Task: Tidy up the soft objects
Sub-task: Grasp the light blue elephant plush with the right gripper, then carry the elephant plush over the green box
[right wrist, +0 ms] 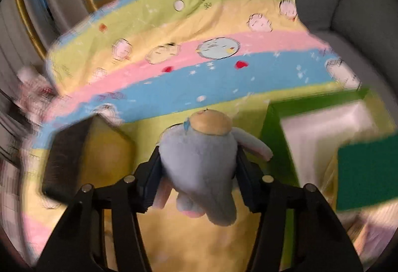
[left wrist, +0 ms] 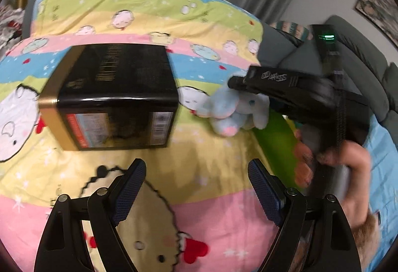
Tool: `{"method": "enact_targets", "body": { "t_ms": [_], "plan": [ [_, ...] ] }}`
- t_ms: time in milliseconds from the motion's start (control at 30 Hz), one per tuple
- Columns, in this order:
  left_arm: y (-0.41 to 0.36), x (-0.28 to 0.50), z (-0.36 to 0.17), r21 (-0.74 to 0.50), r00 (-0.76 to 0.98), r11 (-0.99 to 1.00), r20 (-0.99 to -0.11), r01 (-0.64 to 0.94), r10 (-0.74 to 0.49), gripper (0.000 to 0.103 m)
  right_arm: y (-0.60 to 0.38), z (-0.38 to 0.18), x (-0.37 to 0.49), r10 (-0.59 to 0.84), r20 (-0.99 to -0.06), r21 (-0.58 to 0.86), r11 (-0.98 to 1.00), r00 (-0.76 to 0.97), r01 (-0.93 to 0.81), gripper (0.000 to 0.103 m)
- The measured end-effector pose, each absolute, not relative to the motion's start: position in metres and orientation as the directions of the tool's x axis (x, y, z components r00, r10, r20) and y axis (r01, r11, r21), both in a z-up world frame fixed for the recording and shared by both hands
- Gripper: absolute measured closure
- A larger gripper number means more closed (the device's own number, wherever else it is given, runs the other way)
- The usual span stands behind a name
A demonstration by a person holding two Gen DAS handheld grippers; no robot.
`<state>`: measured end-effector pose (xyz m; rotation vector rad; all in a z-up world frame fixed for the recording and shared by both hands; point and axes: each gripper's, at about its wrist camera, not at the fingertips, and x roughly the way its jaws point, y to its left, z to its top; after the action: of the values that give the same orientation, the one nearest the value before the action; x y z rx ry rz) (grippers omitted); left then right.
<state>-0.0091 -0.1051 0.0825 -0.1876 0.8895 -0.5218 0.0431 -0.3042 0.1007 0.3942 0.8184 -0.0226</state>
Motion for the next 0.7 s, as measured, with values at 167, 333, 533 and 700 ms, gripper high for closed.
{"method": "enact_targets", "body": {
  "t_ms": [167,333,533,700],
  "plan": [
    [-0.14,-0.02,0.09,-0.361,0.476,0.815,-0.674,0.454,-0.564,0.019,-0.313,0.124,-0.015,0.155,-0.641,0.404,0.901,0.751,0.159,0.049],
    [-0.164,-0.031,0.096,-0.356,0.454,0.776,-0.655,0.521,-0.605,0.019,-0.327,0.128,-0.062,0.206,-0.568,0.507,0.851,0.797,0.141,0.048],
    [-0.198,-0.043,0.108,-0.351,0.418,0.716,-0.626,0.604,-0.659,0.032,-0.345,0.128,-0.097,0.217,-0.492,0.596,0.79,0.843,0.145,0.048],
    [-0.223,-0.051,0.121,-0.362,0.374,0.652,-0.594,0.666,-0.712,0.032,-0.358,0.147,-0.122,0.102,-0.461,0.57,0.796,0.881,0.206,0.047]
  ]
}}
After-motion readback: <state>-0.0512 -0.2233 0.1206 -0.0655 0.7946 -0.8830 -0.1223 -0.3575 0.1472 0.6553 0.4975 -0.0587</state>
